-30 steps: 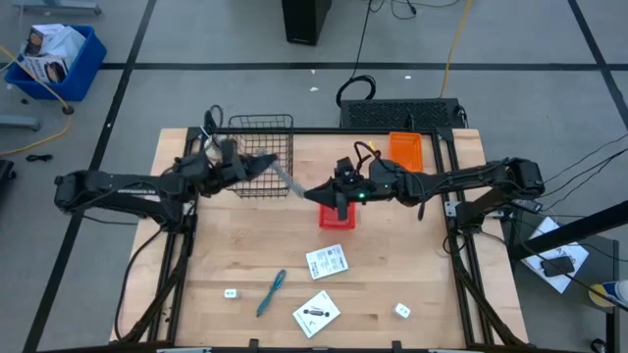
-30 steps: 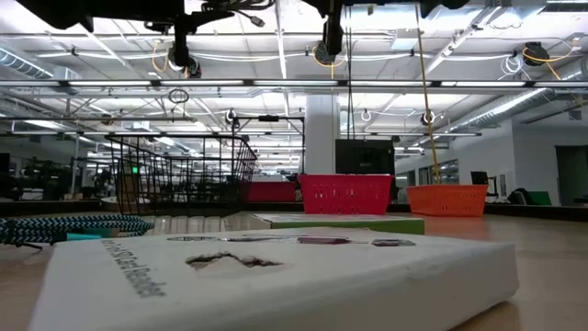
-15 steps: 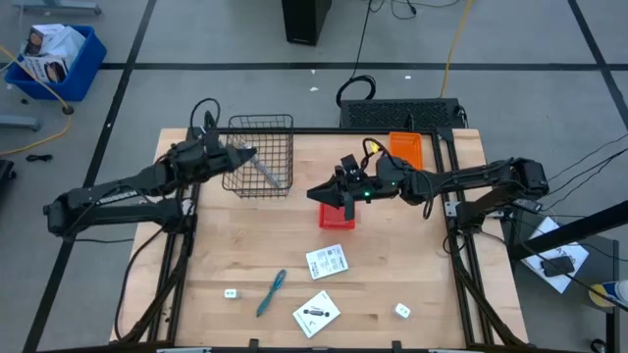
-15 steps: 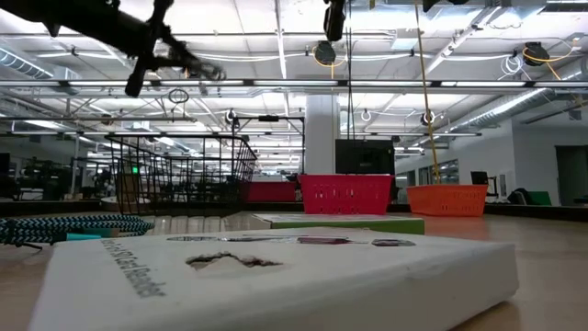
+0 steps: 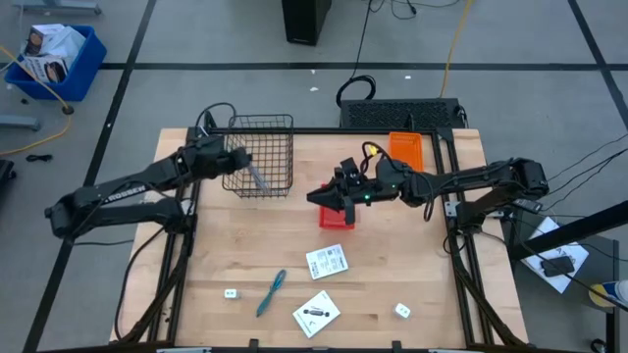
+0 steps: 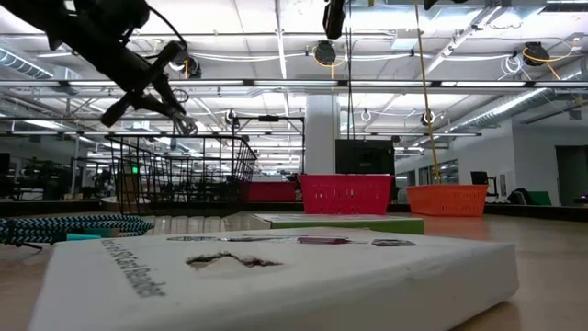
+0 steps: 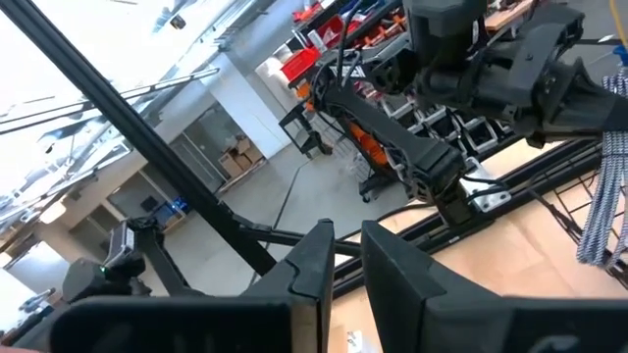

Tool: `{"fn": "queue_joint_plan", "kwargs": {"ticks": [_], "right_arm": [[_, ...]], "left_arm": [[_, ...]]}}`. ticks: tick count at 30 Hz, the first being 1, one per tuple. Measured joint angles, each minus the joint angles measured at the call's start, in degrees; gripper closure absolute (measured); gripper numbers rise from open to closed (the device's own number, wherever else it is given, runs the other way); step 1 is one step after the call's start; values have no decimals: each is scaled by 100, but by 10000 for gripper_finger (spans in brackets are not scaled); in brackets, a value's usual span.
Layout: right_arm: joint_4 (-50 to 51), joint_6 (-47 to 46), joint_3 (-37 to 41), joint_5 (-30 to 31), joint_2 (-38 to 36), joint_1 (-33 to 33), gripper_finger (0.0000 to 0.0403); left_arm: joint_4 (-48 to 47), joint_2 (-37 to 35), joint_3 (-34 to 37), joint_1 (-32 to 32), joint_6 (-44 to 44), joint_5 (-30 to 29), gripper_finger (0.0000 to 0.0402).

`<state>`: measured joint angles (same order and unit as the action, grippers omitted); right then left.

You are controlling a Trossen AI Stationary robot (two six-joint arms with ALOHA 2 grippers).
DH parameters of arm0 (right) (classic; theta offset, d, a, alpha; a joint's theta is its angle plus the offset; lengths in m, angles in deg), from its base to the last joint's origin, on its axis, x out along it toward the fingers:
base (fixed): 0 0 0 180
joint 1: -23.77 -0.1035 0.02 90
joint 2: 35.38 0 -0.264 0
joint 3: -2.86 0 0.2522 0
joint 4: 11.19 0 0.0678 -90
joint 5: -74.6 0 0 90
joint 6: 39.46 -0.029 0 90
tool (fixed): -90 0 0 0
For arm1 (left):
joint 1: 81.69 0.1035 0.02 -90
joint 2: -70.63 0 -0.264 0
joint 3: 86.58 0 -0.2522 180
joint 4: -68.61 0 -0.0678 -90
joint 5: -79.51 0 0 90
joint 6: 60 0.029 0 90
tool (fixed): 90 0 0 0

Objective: Pick and place items into bin
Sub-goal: Put the gray charger cable into the wire basket

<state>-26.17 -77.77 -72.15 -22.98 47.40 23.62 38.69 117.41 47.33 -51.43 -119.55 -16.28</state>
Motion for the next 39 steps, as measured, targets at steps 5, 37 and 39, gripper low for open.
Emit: {"fn": "queue_joint_plan", "kwargs": {"ticks": [5,37,39], "right_arm": [[-19,28,0,-1,0,-2,352],[-17,44,-2,-1,2,0,351],[-17,44,-2,-4,2,0,351]], "left_arm": [[-6,254,0,26,-33,44,325],[1228,474,0,602,76,-801,270],[1214,474,0,647,48,-687,264]]}}
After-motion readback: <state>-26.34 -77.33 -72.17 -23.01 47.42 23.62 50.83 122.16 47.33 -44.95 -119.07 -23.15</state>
